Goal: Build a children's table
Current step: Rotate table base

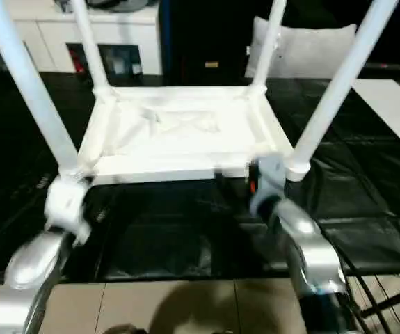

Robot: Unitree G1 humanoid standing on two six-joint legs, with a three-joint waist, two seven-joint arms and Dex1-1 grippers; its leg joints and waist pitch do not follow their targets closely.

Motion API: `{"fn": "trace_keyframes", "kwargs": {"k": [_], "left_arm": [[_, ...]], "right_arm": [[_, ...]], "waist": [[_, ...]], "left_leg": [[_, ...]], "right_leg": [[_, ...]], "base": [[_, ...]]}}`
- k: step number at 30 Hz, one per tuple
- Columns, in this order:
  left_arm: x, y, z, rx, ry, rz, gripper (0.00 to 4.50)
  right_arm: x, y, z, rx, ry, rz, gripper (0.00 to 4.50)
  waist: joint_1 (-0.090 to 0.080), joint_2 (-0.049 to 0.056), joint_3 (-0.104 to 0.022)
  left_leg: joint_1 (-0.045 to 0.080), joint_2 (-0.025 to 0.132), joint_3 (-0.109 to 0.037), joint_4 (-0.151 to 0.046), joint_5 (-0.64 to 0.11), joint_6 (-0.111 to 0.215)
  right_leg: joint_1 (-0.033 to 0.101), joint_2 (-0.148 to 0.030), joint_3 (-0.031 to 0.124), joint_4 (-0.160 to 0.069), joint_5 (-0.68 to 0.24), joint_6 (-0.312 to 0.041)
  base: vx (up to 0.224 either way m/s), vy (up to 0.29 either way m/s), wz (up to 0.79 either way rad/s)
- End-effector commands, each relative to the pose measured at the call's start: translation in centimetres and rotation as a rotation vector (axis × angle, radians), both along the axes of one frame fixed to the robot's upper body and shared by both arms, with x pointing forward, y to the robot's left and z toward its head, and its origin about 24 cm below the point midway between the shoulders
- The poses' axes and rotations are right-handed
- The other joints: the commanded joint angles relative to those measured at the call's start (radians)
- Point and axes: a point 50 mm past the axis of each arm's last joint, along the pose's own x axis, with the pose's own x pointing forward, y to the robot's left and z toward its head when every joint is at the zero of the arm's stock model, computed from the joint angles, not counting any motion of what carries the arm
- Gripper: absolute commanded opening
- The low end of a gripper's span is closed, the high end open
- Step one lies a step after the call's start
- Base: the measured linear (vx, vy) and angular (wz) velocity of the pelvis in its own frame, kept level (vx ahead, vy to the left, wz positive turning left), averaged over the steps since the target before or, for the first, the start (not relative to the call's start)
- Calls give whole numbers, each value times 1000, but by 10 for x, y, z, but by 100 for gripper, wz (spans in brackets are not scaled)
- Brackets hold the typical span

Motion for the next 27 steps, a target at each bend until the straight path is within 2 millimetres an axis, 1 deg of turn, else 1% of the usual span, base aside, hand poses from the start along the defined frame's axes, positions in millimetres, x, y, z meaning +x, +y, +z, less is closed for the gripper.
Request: {"fn": "trace_keyframes", "kwargs": {"k": [1,2,3,4,5,6,7,8,9,10,11,12,13,14,15,16,17,18,19,20,21,22,23,24,26,27], "left_arm": [[4,11,6,-33,-30,109,424],[6,13,7,-38,-38,128,439],[9,15,10,-39,-57,148,444],[11,16,11,-38,-61,151,448],[13,17,12,-36,-68,156,448],[17,19,14,-29,-79,168,448],[28,26,18,-25,-88,204,448],[28,26,18,-25,-88,204,448],[38,33,22,-21,-92,232,448],[41,35,25,-21,-95,240,448],[48,38,27,-14,-90,235,448],[48,38,27,-14,-90,235,448],[52,40,29,-10,-86,231,448],[60,44,32,-13,-79,238,448],[67,47,35,-12,-74,234,448],[72,49,38,-9,-79,226,448],[76,50,41,-6,-82,219,448],[79,50,43,-12,-89,201,448],[83,48,46,-39,-86,162,448],[85,48,46,-49,-83,145,448],[89,47,48,-58,-75,111,448],[92,46,49,-69,-57,74,448],[95,46,50,-76,-41,34,448],[97,44,51,-85,-30,-21,448],[99,40,53,-135,-9,-130,448],[98,38,54,-153,-3,-163,448]], "right_arm": [[-3,-3,-2,-32,15,-5,450],[-4,-4,-3,-40,20,-12,450],[-4,-6,-4,-51,31,-29,450],[-4,-6,-4,-53,36,-34,450],[-4,-7,-5,-55,43,-41,450],[-4,-8,-6,-61,53,-50,450],[-3,-10,-9,-78,69,-73,450],[-3,-10,-9,-78,69,-73,450],[-3,-11,-12,-83,84,-86,450],[-3,-11,-12,-85,90,-90,450],[-3,-12,-14,-82,105,-102,450],[-3,-12,-14,-82,105,-102,450],[-3,-13,-15,-81,116,-110,450],[-2,-15,-17,-88,131,-128,450],[-2,-17,-19,-92,146,-144,450],[-1,-19,-20,-91,154,-156,450],[-1,-20,-21,-89,158,-164,450],[0,-21,-21,-86,160,-172,450],[2,-23,-23,-82,169,-191,450],[2,-24,-23,-80,174,-200,450],[4,-27,-25,-83,184,-223,450],[6,-30,-27,-93,198,-245,450],[8,-34,-29,-112,206,-257,450],[10,-37,-30,-125,215,-266,450],[13,-42,-32,-124,228,-280,450],[14,-42,-32,-123,228,-283,450]], "waist": [[-3,-6,-47],[-4,-4,-47],[-4,-3,-49],[-5,-6,-51],[-5,-6,-51],[-5,-5,-52],[-4,-2,-54],[-3,-2,-55],[-5,-3,-56],[-3,-3,-59],[-4,-9,-59],[-3,-6,-60],[-3,-5,-63],[-2,-8,-64],[-1,-6,-64],[1,-6,-66],[1,-6,-65],[0,-10,-66],[1,-9,-64],[1,-9,-65],[2,-7,-64],[-1,-12,-65],[0,-10,-65],[0,-11,-64],[1,-14,-66],[1,-12,-66]], "left_leg": [[20,65,-40,-75,-310,19],[21,65,-41,-76,-314,17],[20,66,-43,-77,-312,16],[19,67,-45,-78,-305,15],[16,67,-45,-80,-299,17],[19,68,-45,-80,-294,18],[20,69,-45,-79,-292,16],[22,66,-44,-78,-283,14],[15,68,-46,-80,-267,14],[18,69,-45,-79,-259,12],[17,69,-44,-78,-250,14],[17,68,-44,-78,-239,16],[13,71,-44,-77,-210,17],[14,71,-43,-76,-202,19],[15,69,-41,-75,-194,20],[16,68,-41,-74,-177,22],[15,68,-40,-73,-176,22],[16,68,-39,-73,-176,21],[17,71,-39,-74,-180,16],[19,70,-38,-74,-181,13],[20,70,-38,-74,-187,9],[21,68,-36,-74,-183,5],[21,70,-37,-74,-183,2],[22,69,-35,-74,-181,2],[23,68,-33,-72,-164,-2],[21,70,-34,-73,-159,-2]], "right_leg": [[24,-102,66,-119,-530,2],[24,-101,65,-119,-533,5],[25,-100,65,-119,-517,8],[27,-100,65,-116,-495,8],[29,-100,65,-114,-486,6],[27,-100,66,-113,-469,3],[27,-100,67,-110,-457,0],[26,-98,69,-108,-432,-4],[32,-100,70,-101,-397,-14],[31,-102,71,-98,-375,-19],[33,-102,72,-97,-361,-25],[33,-103,72,-94,-351,-30],[37,-105,74,-85,-301,-52],[37,-105,74,-83,-288,-59],[36,-104,75,-82,-278,-65],[37,-106,76,-78,-250,-78],[37,-106,76,-78,-248,-80],[38,-106,76,-77,-247,-82],[38,-111,76,-78,-258,-92],[38,-113,76,-78,-266,-95],[37,-112,76,-78,-272,-99],[37,-112,77,-77,-281,-100],[38,-114,77,-77,-281,-102],[36,-114,78,-79,-284,-101],[39,-117,79,-75,-272,-108],[40,-118,80,-72,-262,-115]], "base": [[0,0,0],[0,0,0],[0,0,0],[0,0,0],[0,0,0],[0,0,0],[0,0,0],[0,0,0],[0,0,0],[0,0,0],[0,0,0],[0,0,0],[0,0,0],[0,0,0],[0,0,0],[0,0,0],[0,0,0],[0,0,0],[0,0,0],[0,0,0],[0,0,0],[0,0,0],[0,0,0],[0,0,0],[0,0,0],[0,0,0]]}}
